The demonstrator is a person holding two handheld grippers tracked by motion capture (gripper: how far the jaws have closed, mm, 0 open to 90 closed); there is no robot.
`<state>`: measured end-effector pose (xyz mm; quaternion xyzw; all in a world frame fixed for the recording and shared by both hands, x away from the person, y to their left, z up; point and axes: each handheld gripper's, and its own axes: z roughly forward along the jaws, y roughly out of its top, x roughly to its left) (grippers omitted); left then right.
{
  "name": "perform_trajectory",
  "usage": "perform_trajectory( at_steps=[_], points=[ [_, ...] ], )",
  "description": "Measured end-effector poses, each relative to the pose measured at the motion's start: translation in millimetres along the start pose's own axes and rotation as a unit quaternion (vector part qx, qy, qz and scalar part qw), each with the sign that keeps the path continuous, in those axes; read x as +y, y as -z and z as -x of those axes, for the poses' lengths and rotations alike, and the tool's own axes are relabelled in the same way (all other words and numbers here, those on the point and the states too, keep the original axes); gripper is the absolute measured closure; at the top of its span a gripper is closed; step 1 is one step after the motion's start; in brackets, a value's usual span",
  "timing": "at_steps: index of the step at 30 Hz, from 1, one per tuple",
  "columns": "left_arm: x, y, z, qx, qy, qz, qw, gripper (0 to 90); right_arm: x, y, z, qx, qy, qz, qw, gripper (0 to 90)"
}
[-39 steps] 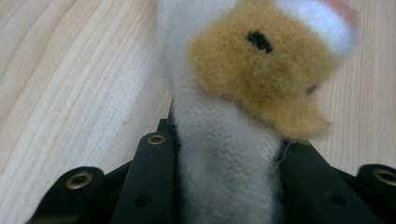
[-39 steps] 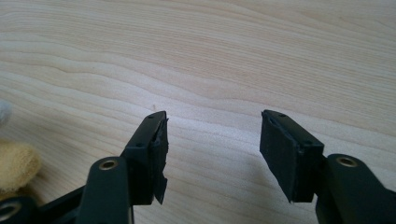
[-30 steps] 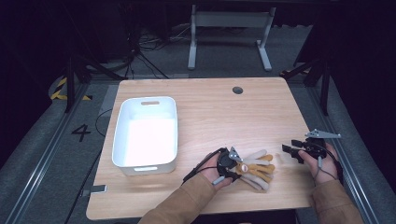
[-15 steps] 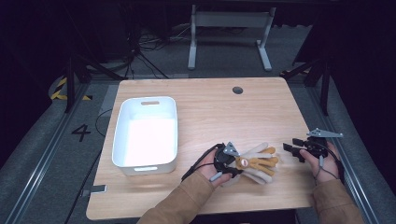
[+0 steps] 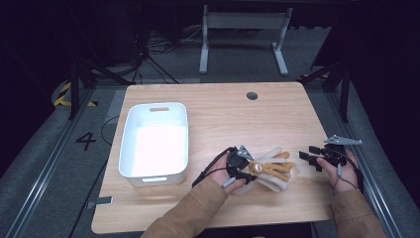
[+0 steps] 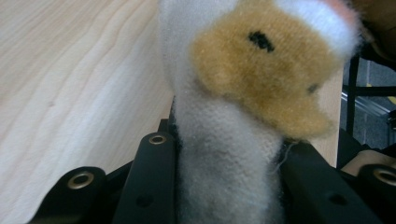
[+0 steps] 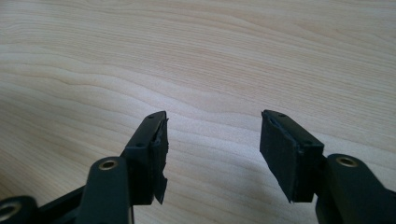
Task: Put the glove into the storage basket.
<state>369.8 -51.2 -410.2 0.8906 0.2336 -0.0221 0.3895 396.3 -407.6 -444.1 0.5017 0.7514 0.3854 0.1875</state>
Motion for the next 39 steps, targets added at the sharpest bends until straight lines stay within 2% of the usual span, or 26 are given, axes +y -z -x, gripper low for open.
perform_trajectory(
  at_steps=[7, 12, 15, 16, 17, 21, 24, 26, 27, 28, 29, 31, 32, 33, 34, 35, 36, 38, 39],
  points=[
    [15.5, 21.5, -3.7, 0.028, 0.017, -0.029, 0.9991, 71.3, 7.2, -5.9, -0.8, 0.008, -0.001, 0.001, 1.0000, 42.5],
    [22.7, 36.8, -9.9, 0.046, 0.044, -0.043, 0.9970, 71.5, 13.5, -10.4, -2.4, 0.024, -0.001, 0.001, 0.9997, 45.8],
    [26.1, 46.0, -13.1, 0.049, 0.073, -0.052, 0.9948, 71.5, 19.7, -14.4, -5.1, 0.038, -0.005, -0.006, 0.9993, 49.2],
    [28.8, 52.7, -14.7, 0.050, 0.097, -0.058, 0.9923, 71.5, 24.4, -17.5, -6.8, 0.039, 0.007, -0.020, 0.9990, 52.2],
    [28.8, 52.7, -14.7, 0.050, 0.097, -0.058, 0.9923, 71.5, 24.4, -17.5, -6.8, 0.039, 0.007, -0.020, 0.9990, 52.2],
    [34.2, 65.0, -16.9, 0.061, 0.123, -0.078, 0.9875, 71.5, 32.8, -21.7, -9.1, 0.041, 0.026, -0.047, 0.9977, 58.6],
    [38.8, 71.6, -17.7, 0.068, 0.147, -0.093, 0.9825, 71.5, 36.1, -26.2, -10.0, 0.049, 0.030, -0.060, 0.9965, 59.3],
    [42.5, 75.4, -17.8, 0.073, 0.165, -0.106, 0.9779, 72.0, 36.6, -28.7, -11.0, 0.050, 0.033, -0.065, 0.9960, 59.2],
    [44.3, 77.0, -17.2, 0.075, 0.168, -0.106, 0.9772, 72.1, 36.5, -30.6, -11.9, 0.052, 0.032, -0.069, 0.9958, 59.2],
    [45.4, 78.0, -17.0, 0.078, 0.168, -0.109, 0.9766, 72.1, 36.5, -30.6, -11.9, 0.052, 0.032, -0.069, 0.9958, 59.2],
    [47.3, 79.3, -16.4, 0.079, 0.178, -0.115, 0.9742, 72.1, 36.3, -30.7, -12.2, 0.052, 0.029, -0.066, 0.9960, 59.4],
    [49.7, 81.2, -15.9, 0.087, 0.177, -0.115, 0.9736, 72.1, 36.6, -28.7, -11.7, 0.053, 0.022, -0.059, 0.9966, 60.0],
    [51.6, 82.2, -15.6, 0.093, 0.183, -0.120, 0.9713, 72.1, 36.6, -28.7, -11.7, 0.053, 0.022, -0.059, 0.9966, 60.0],
    [53.3, 83.5, -15.7, 0.099, 0.179, -0.119, 0.9716, 72.1, 36.6, -27.8, -11.2, 0.054, 0.019, -0.057, 0.9968, 60.3],
    [54.8, 84.5, -15.5, 0.110, 0.181, -0.119, 0.9701, 72.1, 36.4, -26.8, -10.6, 0.053, 0.017, -0.057, 0.9968, 60.7],
    [56.5, 85.1, -15.6, 0.111, 0.189, -0.129, 0.9670, 72.1, 36.1, -26.4, -10.0, 0.055, 0.015, -0.056, 0.9968, 60.8],
    [57.8, 86.5, -16.2, 0.116, 0.189, -0.123, 0.9673, 72.1, 35.6, -26.3, -9.6, 0.056, 0.013, -0.057, 0.9968, 61.2],
    [59.9, 88.1, -18.7, 0.112, 0.207, -0.131, 0.9629, 72.2, 34.5, -26.1, -9.0, 0.056, 0.009, -0.056, 0.9968, 61.9],
    [60.9, 89.2, -20.4, 0.114, 0.214, -0.126, 0.9620, 72.3, 34.1, -25.9, -8.7, 0.056, 0.010, -0.054, 0.9969, 62.1]
  ],
)
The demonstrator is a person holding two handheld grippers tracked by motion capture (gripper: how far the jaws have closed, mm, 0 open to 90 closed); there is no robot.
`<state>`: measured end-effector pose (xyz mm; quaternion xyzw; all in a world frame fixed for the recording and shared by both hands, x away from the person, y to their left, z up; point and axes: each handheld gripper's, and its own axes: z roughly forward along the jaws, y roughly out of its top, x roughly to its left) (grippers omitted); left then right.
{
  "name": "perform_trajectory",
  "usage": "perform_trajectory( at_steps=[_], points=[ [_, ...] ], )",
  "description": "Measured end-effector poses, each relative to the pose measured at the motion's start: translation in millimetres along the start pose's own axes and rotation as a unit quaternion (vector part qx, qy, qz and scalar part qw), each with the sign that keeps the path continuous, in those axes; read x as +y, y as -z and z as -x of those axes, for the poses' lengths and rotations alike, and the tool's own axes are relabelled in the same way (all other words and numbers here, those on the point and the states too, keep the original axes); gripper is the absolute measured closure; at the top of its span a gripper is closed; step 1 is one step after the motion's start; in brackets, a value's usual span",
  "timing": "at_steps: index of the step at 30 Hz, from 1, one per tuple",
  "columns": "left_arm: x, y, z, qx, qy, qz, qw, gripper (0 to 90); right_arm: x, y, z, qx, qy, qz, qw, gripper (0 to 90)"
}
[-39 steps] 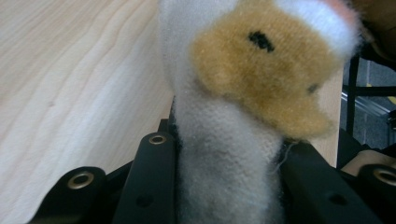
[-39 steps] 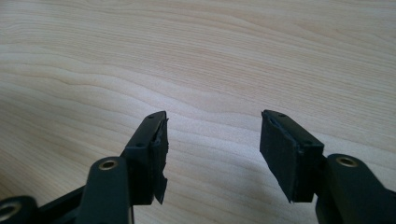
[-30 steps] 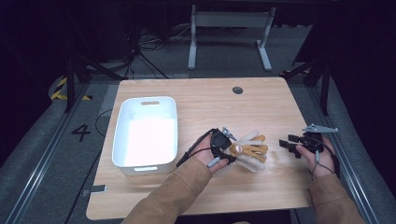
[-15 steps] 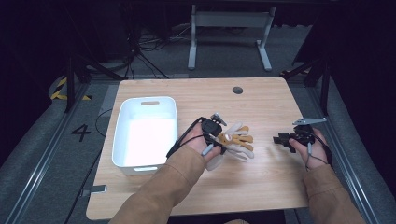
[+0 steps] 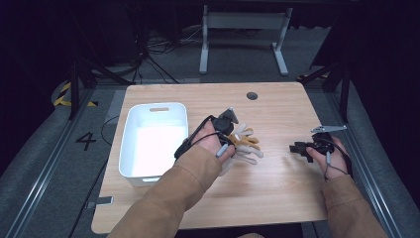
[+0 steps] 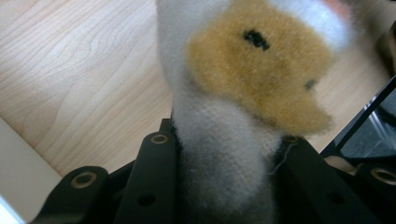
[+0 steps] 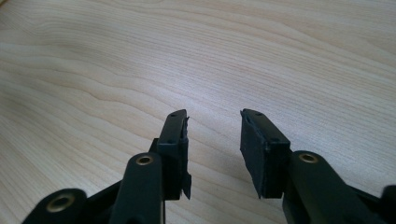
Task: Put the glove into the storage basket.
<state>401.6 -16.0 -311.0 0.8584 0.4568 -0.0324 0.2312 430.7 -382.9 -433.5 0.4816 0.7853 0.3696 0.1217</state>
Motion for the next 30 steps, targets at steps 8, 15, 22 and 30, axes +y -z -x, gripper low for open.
perform_trajectory(
  at_steps=[8, 15, 22, 30],
  points=[
    [14.5, 12.4, -15.6, 0.009, 0.041, -0.019, 0.9989, 72.5, -0.5, 1.4, 0.3, 0.003, -0.008, 0.006, 0.9999, 62.5],
    [26.2, 23.6, -30.8, 0.027, 0.083, -0.031, 0.9957, 72.5, -0.7, 0.8, 0.9, 0.007, -0.011, 0.006, 0.9999, 62.5],
    [33.8, 29.3, -50.9, 0.058, 0.139, -0.031, 0.9881, 72.1, -1.0, 1.2, 2.1, 0.008, -0.013, 0.005, 0.9999, 62.5],
    [35.2, 39.4, -79.2, 0.065, 0.184, -0.015, 0.9806, 72.2, -1.8, -0.4, 2.8, 0.008, -0.016, 0.002, 0.9998, 62.4]
  ],
)
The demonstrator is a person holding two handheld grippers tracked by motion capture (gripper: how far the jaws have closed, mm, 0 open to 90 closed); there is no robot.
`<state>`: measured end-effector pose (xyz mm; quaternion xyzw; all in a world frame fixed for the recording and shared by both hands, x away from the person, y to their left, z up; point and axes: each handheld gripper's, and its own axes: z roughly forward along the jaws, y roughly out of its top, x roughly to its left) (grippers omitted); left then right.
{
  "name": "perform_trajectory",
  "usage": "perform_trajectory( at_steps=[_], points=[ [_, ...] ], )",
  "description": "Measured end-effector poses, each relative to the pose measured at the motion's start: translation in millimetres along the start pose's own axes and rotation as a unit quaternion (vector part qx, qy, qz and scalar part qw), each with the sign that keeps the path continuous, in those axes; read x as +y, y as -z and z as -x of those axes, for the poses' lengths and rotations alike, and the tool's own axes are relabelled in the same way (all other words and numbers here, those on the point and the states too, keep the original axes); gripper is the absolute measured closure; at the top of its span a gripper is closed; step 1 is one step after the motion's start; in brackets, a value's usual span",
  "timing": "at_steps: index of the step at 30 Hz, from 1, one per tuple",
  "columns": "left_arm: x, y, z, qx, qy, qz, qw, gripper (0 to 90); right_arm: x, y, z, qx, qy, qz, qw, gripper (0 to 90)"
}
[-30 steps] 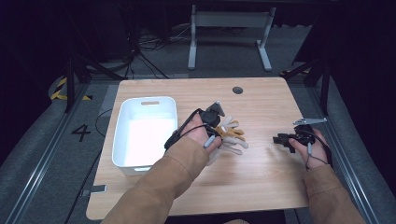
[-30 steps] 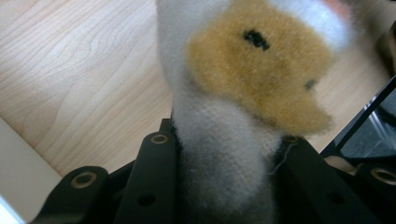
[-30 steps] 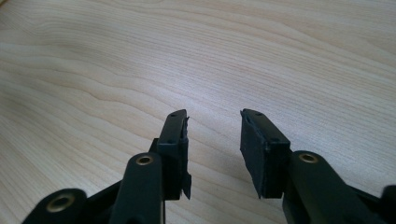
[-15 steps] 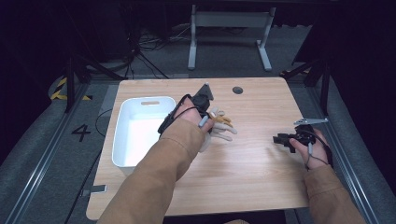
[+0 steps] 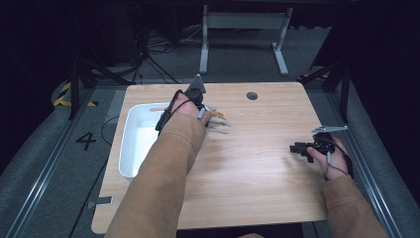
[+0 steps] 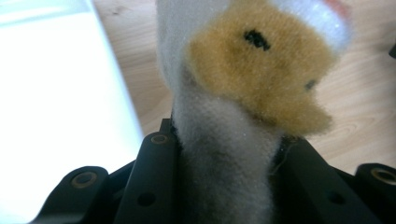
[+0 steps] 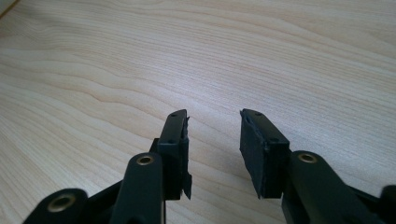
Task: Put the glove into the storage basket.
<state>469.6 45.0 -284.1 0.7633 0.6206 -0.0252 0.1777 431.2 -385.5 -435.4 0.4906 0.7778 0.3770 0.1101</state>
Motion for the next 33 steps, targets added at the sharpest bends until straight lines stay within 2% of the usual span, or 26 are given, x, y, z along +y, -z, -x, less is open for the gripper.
perform_trajectory(
  at_steps=[4, 7, 15, 21, 26, 30, 33],
  points=[
    [0.5, 4.7, -11.2, 0.007, 0.013, 0.010, 0.9998, 72.2, -0.3, -0.6, -0.5, 0.004, -0.003, -0.004, 1.0000, 62.3],
    [-0.3, 10.3, -18.1, 0.003, 0.026, 0.019, 0.9995, 72.2, 0.0, -1.0, -1.4, 0.004, 0.000, -0.005, 1.0000, 62.3],
    [-5.4, 32.1, -35.2, 0.012, 0.056, 0.042, 0.9975, 72.1, -0.6, -1.5, -1.7, 0.008, -0.002, -0.008, 0.9999, 61.8],
    [-7.6, 44.5, -52.8, 0.017, 0.081, 0.054, 0.9951, 72.1, -0.8, -1.1, -1.7, 0.008, -0.003, -0.007, 0.9999, 61.8],
    [-9.9, 51.0, -70.9, 0.024, 0.109, 0.059, 0.9920, 72.1, -1.2, -0.9, -1.2, 0.009, -0.006, -0.008, 0.9999, 61.8],
    [-11.3, 53.4, -76.1, 0.026, 0.122, 0.061, 0.9904, 72.1, -1.4, -1.7, -1.1, 0.009, -0.006, -0.010, 0.9999, 61.8],
    [-12.2, 54.8, -78.7, 0.027, 0.124, 0.064, 0.9898, 72.1, -1.8, -1.8, -1.0, 0.008, -0.006, -0.010, 0.9999, 61.8]
  ],
)
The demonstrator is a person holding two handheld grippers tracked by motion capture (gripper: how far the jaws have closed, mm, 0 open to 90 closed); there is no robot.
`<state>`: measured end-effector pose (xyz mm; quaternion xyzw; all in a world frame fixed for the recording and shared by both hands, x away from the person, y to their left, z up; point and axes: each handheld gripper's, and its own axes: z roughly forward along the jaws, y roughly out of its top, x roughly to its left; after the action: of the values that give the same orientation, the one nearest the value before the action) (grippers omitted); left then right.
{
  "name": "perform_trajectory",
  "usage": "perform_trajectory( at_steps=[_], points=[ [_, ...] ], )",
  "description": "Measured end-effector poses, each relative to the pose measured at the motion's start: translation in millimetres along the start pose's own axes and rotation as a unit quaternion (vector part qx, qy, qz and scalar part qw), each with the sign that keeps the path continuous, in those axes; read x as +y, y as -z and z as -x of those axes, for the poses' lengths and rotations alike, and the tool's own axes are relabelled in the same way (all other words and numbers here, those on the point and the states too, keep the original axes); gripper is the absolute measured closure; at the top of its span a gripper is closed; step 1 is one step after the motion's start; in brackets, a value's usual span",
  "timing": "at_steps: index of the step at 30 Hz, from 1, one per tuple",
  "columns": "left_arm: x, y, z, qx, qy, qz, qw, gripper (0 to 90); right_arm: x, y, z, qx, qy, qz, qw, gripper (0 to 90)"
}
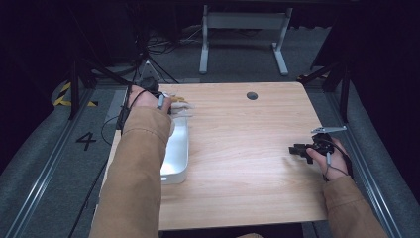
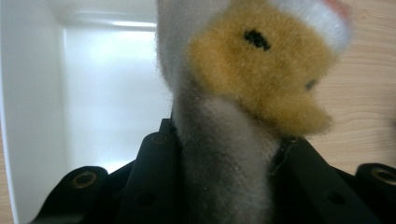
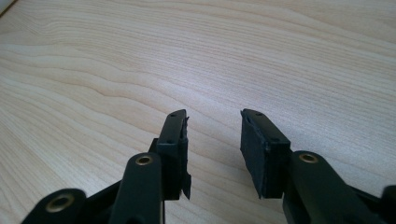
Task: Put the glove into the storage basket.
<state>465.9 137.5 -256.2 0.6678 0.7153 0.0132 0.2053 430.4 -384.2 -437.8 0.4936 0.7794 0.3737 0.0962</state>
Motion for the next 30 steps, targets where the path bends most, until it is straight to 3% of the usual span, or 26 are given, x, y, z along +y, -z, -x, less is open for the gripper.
perform_trajectory(
  at_steps=[5, 23, 30],
  points=[
    [-1.0, -4.3, -6.7, 0.010, 0.005, 0.002, 0.9999, 71.9, -0.6, -0.2, 0.2, 0.001, -0.002, -0.001, 1.0000, 61.6],
    [-11.6, -45.2, -49.8, 0.001, 0.058, 0.009, 0.9982, 71.7, -1.6, -1.4, 0.8, 0.002, -0.003, -0.004, 1.0000, 61.5],
    [-13.9, -57.6, -57.6, 0.005, 0.064, 0.014, 0.9978, 71.7, -1.9, -2.1, 1.1, 0.001, -0.003, -0.005, 1.0000, 61.3]
  ],
)
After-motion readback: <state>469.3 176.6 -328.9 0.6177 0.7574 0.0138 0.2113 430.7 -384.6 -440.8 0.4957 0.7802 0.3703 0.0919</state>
